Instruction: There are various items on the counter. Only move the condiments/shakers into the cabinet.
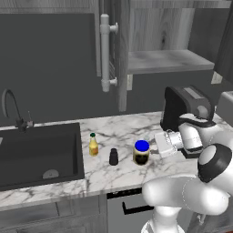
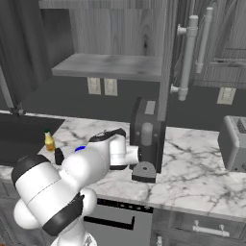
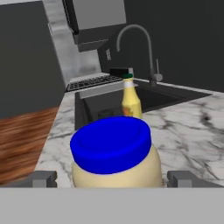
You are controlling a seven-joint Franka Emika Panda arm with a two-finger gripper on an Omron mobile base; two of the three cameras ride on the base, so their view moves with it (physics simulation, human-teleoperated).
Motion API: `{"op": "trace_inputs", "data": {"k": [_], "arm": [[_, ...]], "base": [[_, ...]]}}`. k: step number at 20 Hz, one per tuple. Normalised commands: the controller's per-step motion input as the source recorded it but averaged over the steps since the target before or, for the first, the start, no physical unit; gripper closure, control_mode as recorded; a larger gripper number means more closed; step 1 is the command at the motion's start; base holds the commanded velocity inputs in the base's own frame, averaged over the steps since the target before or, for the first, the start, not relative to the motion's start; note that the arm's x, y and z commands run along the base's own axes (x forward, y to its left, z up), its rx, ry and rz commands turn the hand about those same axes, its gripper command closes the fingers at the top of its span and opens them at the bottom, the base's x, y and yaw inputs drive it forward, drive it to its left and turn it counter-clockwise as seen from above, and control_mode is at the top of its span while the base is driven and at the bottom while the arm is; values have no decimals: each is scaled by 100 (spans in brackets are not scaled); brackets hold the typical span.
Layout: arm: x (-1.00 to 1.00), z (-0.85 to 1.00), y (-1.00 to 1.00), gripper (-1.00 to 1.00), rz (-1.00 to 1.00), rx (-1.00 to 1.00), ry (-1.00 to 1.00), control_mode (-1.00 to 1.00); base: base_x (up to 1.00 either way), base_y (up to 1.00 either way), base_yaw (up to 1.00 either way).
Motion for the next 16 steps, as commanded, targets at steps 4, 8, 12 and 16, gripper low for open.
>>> {"op": "trace_inputs", "data": {"k": [4,8,12,16], "arm": [[8,0,8,-100,0,0,2,-100],[1,0,16,-100,0,0,5,-100],[0,-1,20,-100,0,0,5,-100],[5,-4,17,-100,0,0,6,-100]], "base": [[0,0,0],[0,0,0],[0,0,0],[0,0,0]]}}
